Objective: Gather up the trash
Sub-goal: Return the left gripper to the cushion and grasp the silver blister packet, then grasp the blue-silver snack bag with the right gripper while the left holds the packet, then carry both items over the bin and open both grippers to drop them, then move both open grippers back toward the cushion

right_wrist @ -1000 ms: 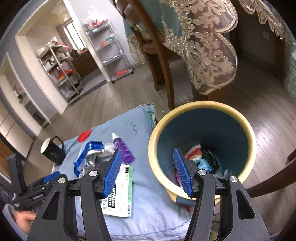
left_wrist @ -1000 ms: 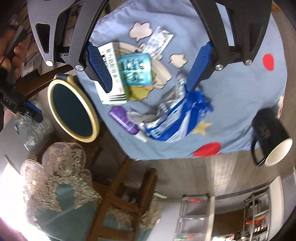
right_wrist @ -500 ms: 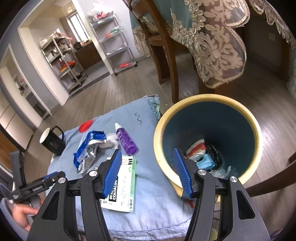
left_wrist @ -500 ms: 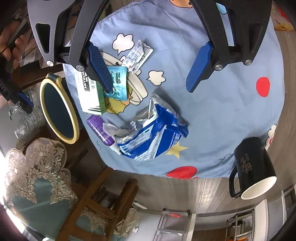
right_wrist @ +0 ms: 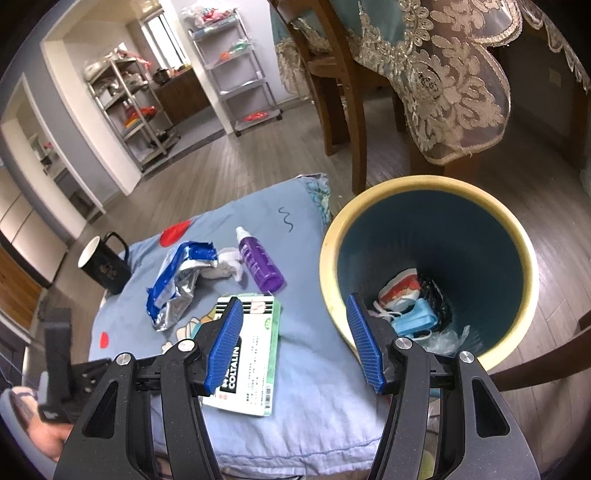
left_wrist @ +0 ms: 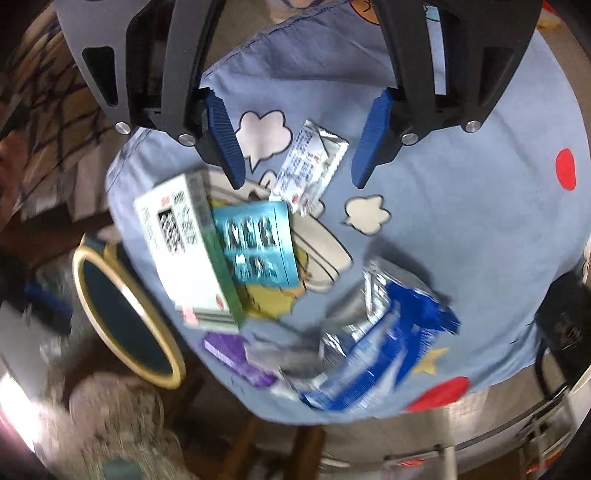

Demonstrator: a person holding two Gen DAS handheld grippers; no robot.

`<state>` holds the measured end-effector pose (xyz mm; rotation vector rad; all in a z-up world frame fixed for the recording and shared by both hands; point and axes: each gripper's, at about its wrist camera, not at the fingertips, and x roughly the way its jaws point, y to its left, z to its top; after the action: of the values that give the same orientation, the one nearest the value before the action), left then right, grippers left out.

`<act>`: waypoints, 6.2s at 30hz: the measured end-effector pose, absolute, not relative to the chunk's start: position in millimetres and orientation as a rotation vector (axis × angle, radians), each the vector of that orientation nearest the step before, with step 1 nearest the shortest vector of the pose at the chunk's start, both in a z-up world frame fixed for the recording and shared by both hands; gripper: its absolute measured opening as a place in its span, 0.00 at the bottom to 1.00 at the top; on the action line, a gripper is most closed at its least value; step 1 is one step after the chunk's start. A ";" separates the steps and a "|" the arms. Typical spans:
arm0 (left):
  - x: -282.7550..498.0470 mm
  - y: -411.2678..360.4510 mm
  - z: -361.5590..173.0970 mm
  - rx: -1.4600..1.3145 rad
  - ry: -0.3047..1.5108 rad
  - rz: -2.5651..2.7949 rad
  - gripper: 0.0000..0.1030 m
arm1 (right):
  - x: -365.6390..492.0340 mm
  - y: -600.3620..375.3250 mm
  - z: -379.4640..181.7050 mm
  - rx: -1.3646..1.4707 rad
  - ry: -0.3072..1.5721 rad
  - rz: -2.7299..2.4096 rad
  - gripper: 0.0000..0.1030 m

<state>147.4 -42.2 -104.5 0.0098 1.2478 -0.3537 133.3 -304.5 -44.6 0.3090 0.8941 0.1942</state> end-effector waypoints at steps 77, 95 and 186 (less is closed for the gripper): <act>192.9 53.8 2.5 -0.303 0.886 -0.163 0.29 | 210.2 -199.7 -38.3 0.505 0.984 0.596 0.22; 197.7 -0.3 13.6 -0.268 0.867 -0.270 0.29 | 165.6 -299.9 10.6 0.456 0.829 0.463 0.22; 219.6 -171.3 -18.0 -0.128 0.946 -0.572 0.71 | 124.8 -409.2 -13.5 0.418 0.783 -0.001 0.70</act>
<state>219.6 -171.3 -18.0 -0.1281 0.9462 -0.5724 124.8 -409.2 -13.5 0.4175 0.7826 -0.0008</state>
